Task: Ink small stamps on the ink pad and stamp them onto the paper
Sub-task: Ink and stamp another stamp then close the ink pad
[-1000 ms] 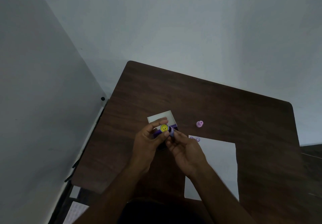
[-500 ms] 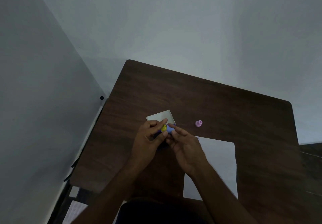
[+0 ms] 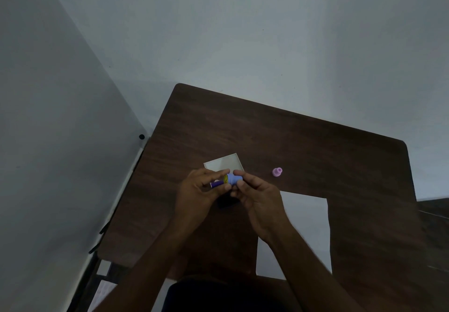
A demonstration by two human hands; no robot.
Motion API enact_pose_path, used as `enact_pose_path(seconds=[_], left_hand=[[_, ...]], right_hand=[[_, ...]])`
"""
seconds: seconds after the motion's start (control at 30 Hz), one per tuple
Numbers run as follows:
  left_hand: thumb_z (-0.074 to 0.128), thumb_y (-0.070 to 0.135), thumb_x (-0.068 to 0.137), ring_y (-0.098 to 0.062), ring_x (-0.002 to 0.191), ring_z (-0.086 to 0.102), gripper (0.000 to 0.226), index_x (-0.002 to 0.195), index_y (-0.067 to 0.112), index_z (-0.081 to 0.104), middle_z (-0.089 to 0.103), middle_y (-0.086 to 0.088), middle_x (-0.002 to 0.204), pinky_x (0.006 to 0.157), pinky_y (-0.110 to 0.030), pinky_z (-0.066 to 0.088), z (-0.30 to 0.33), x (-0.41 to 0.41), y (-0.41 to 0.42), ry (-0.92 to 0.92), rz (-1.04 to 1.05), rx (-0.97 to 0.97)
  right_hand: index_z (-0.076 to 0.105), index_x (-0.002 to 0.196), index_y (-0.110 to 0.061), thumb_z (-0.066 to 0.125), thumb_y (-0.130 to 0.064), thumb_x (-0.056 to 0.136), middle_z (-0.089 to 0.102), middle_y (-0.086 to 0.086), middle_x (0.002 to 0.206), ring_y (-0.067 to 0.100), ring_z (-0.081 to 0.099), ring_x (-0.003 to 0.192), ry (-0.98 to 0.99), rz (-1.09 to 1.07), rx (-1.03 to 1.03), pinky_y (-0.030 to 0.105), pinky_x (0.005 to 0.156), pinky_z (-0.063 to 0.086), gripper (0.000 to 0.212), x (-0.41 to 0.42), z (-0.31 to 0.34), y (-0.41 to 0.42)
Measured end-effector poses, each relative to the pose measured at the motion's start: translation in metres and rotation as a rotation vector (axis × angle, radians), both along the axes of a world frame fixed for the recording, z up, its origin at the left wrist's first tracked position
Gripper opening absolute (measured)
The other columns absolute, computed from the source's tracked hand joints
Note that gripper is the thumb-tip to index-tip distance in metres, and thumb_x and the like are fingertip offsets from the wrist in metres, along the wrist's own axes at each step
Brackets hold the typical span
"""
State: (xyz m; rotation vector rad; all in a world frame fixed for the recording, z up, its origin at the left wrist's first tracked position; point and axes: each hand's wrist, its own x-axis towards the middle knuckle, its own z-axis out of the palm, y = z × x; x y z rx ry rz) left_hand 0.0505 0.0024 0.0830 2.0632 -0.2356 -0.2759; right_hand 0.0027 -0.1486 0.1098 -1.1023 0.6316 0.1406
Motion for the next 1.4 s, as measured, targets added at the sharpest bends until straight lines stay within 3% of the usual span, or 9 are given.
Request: enact_pose_path(seconds=[0.17, 0.3, 0.4, 0.67, 0.8, 0.93, 1.07, 1.27, 1.4], left_hand=[[0.074, 0.021, 0.077, -0.015, 0.093, 0.055, 0.031, 0.107, 0.022, 0.068, 0.063, 0.004, 0.096, 0.081, -0.025, 0.045, 0.01, 0.002, 0.002, 0.04, -0.049, 0.009], [0.072, 0.019, 0.079, -0.001, 0.088, 0.047, 0.035, 0.113, 0.017, 0.066, 0.06, 0.004, 0.101, 0.077, -0.001, 0.032, 0.014, 0.005, 0.001, 0.021, -0.128, 0.073], [0.069, 0.016, 0.082, 0.005, 0.082, 0.044, 0.037, 0.119, 0.011, 0.063, 0.06, -0.002, 0.105, 0.075, 0.007, 0.027, 0.013, 0.008, -0.004, 0.083, -0.184, 0.076], [0.071, 0.027, 0.08, 0.001, 0.084, 0.051, 0.033, 0.112, 0.033, 0.063, 0.056, 0.015, 0.091, 0.07, -0.012, 0.037, 0.004, 0.017, -0.008, 0.061, -0.141, 0.076], [0.067, 0.027, 0.083, 0.007, 0.083, 0.056, 0.031, 0.114, 0.031, 0.062, 0.058, 0.02, 0.09, 0.065, -0.008, 0.042, -0.002, 0.012, -0.023, 0.124, -0.085, 0.005], [0.069, 0.024, 0.082, 0.004, 0.087, 0.056, 0.029, 0.108, 0.035, 0.06, 0.059, 0.02, 0.093, 0.068, -0.011, 0.039, -0.009, 0.007, -0.045, 0.249, -0.169, 0.005], [0.071, 0.024, 0.08, -0.005, 0.087, 0.056, 0.036, 0.115, 0.025, 0.061, 0.06, 0.013, 0.093, 0.069, -0.014, 0.039, -0.016, 0.004, -0.071, 0.228, -0.258, 0.126], [0.063, 0.03, 0.087, -0.017, 0.112, 0.054, 0.038, 0.124, 0.019, 0.058, 0.061, -0.005, 0.125, 0.097, -0.029, 0.037, -0.029, 0.008, -0.123, 0.273, -0.338, 0.351], [0.061, 0.03, 0.089, -0.016, 0.112, 0.054, 0.038, 0.125, 0.018, 0.057, 0.059, -0.004, 0.127, 0.094, -0.025, 0.035, -0.045, 0.008, -0.151, 0.314, -0.385, 0.467]], right_hand=[[0.064, 0.11, -0.012, 0.057, -0.006, 0.087, 0.07, 0.006, 0.089, 0.013, 0.064, 0.07, -0.019, 0.075, -0.148, 0.024, 0.073, 0.057, 0.024, -0.001, -0.001, -0.001], [0.066, 0.107, -0.015, 0.059, -0.006, 0.086, 0.072, 0.005, 0.089, 0.012, 0.066, 0.07, -0.032, 0.066, -0.155, 0.022, 0.07, 0.057, 0.024, -0.003, -0.004, -0.005], [0.066, 0.104, -0.018, 0.058, -0.007, 0.087, 0.07, 0.008, 0.091, 0.013, 0.066, 0.071, -0.009, 0.046, -0.121, 0.023, 0.071, 0.057, 0.022, -0.005, -0.006, -0.006], [0.069, 0.102, -0.014, 0.064, -0.007, 0.082, 0.074, 0.009, 0.088, 0.018, 0.068, 0.072, 0.029, -0.053, -0.053, 0.024, 0.068, 0.057, 0.022, -0.001, -0.012, -0.011], [0.069, 0.103, -0.009, 0.068, -0.008, 0.079, 0.073, 0.011, 0.093, 0.022, 0.07, 0.077, 0.089, -0.164, -0.077, 0.027, 0.069, 0.057, 0.024, -0.001, -0.017, -0.013], [0.071, 0.1, -0.012, 0.073, -0.015, 0.077, 0.073, 0.01, 0.095, 0.023, 0.071, 0.084, 0.116, -0.229, -0.188, 0.034, 0.076, 0.058, 0.024, -0.008, -0.023, -0.03], [0.072, 0.092, -0.021, 0.076, -0.021, 0.076, 0.074, -0.003, 0.086, 0.009, 0.07, 0.077, 0.141, -0.307, -0.366, 0.021, 0.063, 0.056, 0.016, -0.016, -0.034, -0.056], [0.069, 0.085, -0.031, 0.072, -0.022, 0.08, 0.069, -0.015, 0.074, 0.002, 0.067, 0.065, 0.209, -0.253, -0.668, 0.012, 0.052, 0.051, 0.011, -0.03, -0.06, -0.101], [0.069, 0.094, -0.021, 0.073, -0.026, 0.079, 0.064, -0.014, 0.076, 0.005, 0.065, 0.066, 0.316, -0.202, -0.854, 0.015, 0.058, 0.052, 0.017, -0.029, -0.081, -0.12]])
